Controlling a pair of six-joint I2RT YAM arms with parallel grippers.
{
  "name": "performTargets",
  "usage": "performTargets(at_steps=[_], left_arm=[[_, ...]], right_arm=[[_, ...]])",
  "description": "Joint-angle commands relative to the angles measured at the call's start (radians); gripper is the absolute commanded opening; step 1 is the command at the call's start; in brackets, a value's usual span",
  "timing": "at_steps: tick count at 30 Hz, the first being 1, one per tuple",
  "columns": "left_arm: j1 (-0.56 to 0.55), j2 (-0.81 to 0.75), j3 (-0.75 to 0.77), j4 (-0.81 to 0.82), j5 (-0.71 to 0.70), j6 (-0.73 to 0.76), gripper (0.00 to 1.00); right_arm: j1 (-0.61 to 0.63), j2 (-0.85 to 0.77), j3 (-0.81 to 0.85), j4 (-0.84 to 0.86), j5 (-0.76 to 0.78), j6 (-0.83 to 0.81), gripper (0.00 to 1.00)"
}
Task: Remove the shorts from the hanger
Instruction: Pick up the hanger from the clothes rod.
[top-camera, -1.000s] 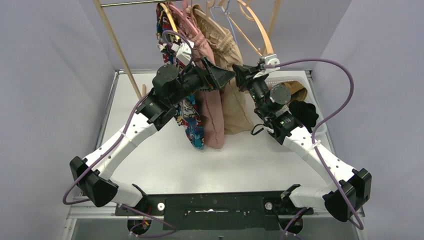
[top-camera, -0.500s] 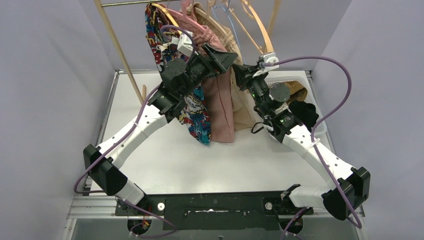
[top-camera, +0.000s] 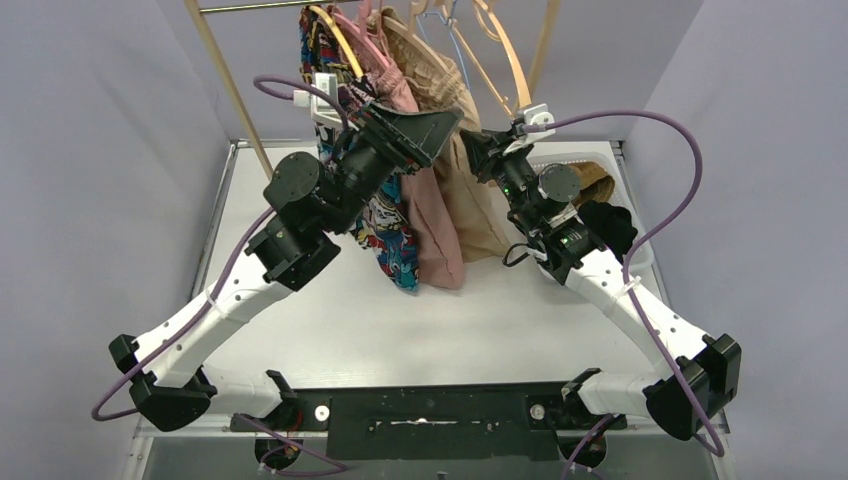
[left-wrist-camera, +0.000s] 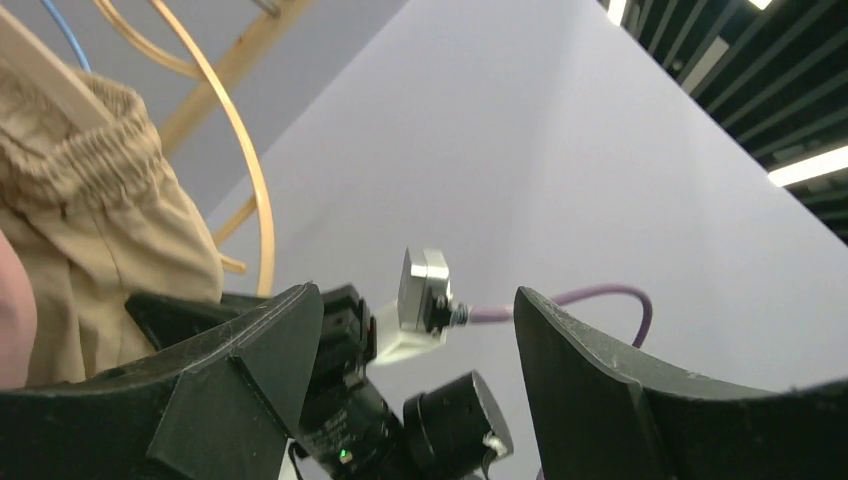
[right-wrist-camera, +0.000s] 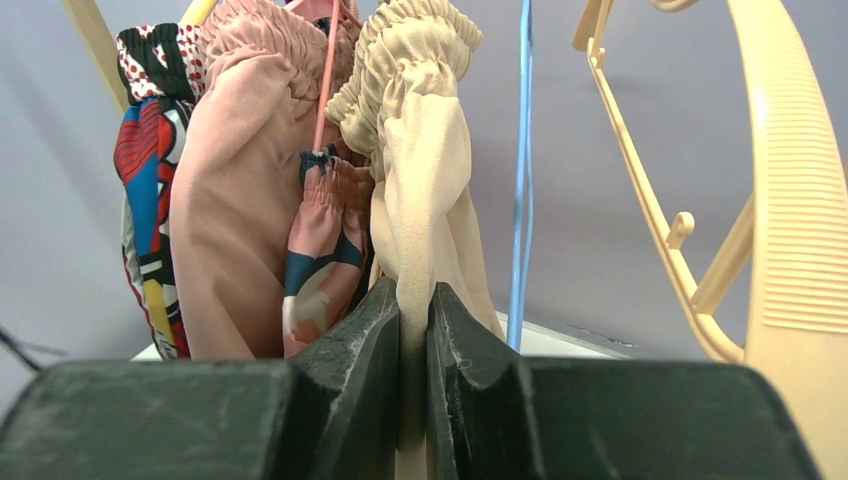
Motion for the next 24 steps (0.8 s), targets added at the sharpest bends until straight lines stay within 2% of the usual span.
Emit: performTargets(at_steps=[1, 9, 18, 24], left_arm=[[0.011, 0.094, 0.098, -0.018, -0.088, 0.058, 0.7], [0.082, 0.27, 0.302, -0.119, -0.041, 0.035, 0.69], [0.094, 0.27, 0.26, -0.154, -0.128, 0.028, 0.69], [0.128, 0.364, 0.393, -0.242, -0.092, 0.057, 0.69]], right_arm=[[0.004, -0.006, 0.015, -0.032, -0.064, 0.018, 0.07], [0.007, 0.003, 0.026, -0.039, -0.081, 0.02, 0.06], [0.012, 0.012, 0.049, -0.066, -0.095, 0.003, 0.06], [0.036, 0.012, 0.048, -0.07, -0.065, -0.055, 0.05]])
